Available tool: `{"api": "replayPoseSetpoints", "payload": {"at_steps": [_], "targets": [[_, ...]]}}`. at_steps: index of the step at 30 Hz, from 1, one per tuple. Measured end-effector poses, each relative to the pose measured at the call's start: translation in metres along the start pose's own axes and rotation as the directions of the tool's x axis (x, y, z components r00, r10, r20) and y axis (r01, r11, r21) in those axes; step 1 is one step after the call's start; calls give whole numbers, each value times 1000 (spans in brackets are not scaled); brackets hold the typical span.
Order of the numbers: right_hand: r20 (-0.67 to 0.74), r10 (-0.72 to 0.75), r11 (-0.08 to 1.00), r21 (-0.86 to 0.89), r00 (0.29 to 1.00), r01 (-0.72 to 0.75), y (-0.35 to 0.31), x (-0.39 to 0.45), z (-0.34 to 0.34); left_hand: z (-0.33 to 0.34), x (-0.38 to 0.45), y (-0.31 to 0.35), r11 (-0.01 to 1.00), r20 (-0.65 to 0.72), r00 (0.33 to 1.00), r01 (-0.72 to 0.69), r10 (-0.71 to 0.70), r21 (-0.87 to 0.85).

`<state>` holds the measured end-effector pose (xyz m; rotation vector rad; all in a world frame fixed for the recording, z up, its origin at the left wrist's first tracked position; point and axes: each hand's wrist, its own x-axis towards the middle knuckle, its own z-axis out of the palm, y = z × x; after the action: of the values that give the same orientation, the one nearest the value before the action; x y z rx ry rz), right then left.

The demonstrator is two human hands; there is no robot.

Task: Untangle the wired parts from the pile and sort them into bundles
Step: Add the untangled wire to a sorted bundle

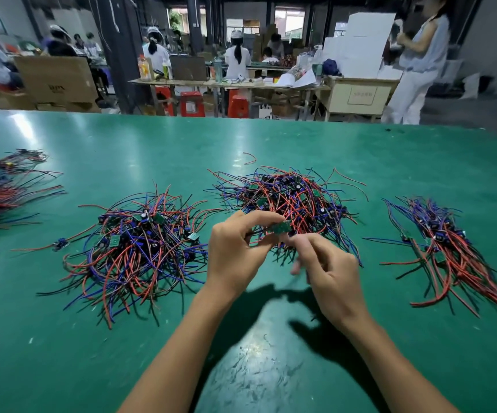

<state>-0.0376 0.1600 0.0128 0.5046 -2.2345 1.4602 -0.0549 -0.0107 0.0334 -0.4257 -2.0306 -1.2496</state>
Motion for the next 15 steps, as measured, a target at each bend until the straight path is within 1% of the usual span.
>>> {"api": "replayPoseSetpoints", "payload": {"at_steps": [1,2,4,7,8,9,10,11,13,15], "targets": [[50,76,990,116,996,-82,-2,1,5,-1,0,-2,998,-4,999,-47,47,36],[62,136,961,236,989,-147,-2,3,7,-2,-1,-3,993,-8,995,-97,98,68],[44,233,888,397,972,-230,-1,7,5,-2,-1,-5,971,7,980,-200,201,133],[64,373,759,553,926,-344,2,8,1,1,-2,-3,907,54,935,-354,351,228],[67,394,735,575,917,-358,3,8,1,2,-2,-1,883,80,919,-392,385,259],[54,399,739,571,915,-356,3,9,1,1,-3,-1,866,117,911,-413,396,283],[27,386,765,549,922,-336,3,9,0,0,-3,0,867,162,914,-406,373,290],[-8,365,793,526,931,-306,2,11,0,-1,-4,1,890,215,926,-361,309,278],[-94,318,832,504,943,-230,4,13,-2,-1,-6,4,967,327,940,-168,97,194],[-148,310,839,508,939,-197,7,16,-6,4,-7,9,996,350,934,43,-69,82]]}}
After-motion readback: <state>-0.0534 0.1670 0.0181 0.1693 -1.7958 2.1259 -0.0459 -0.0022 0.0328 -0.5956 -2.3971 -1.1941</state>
